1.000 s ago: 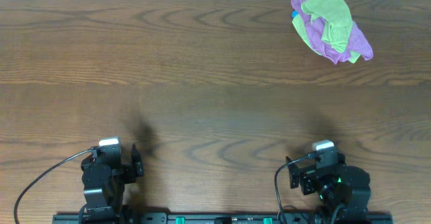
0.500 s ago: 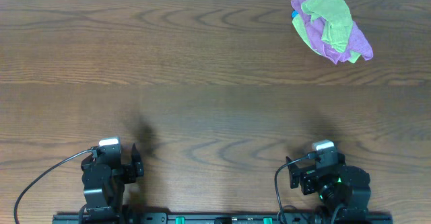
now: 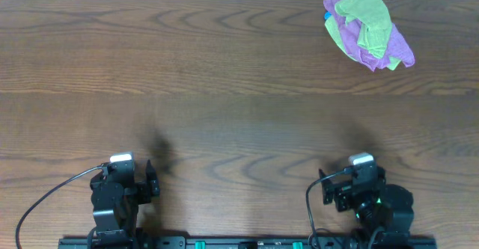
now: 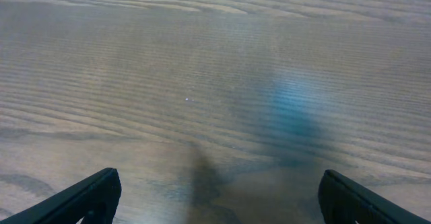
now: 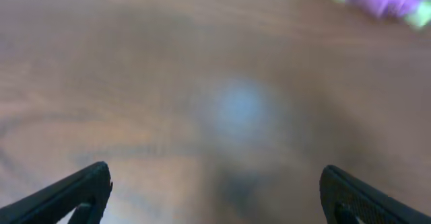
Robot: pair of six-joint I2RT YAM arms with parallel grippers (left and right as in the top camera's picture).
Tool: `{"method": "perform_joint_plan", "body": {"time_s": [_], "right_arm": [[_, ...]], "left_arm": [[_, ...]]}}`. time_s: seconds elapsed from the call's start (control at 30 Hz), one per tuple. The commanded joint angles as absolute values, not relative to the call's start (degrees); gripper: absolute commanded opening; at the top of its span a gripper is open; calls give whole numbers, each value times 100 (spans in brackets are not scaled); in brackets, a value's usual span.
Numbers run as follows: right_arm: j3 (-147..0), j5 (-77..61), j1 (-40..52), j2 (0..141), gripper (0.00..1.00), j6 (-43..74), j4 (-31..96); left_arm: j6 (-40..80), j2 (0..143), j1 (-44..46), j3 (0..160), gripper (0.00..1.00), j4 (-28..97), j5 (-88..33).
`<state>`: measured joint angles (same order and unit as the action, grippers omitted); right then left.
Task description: Fold the cloth
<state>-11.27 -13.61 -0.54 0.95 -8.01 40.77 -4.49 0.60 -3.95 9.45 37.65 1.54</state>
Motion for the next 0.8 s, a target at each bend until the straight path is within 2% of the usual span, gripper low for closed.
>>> {"method": "perform_joint_plan", "body": {"time_s": [0.0,0.1,0.23,0.77], "right_arm": [[-1081,-1966,3,34,99,-860,3382],[-1081,-3181,3,34,99,-781,2303],[-1081,-3865,3,34,99,-773,1135],[-1081,-4185,3,34,99,-775,1076]], "left_arm": [[-471,23,-370,895,95,3769,189],[-471,23,-370,895,95,3769,189],[-471,23,-370,895,95,3767,189],[-471,25,-370,895,95,3767,189]]}}
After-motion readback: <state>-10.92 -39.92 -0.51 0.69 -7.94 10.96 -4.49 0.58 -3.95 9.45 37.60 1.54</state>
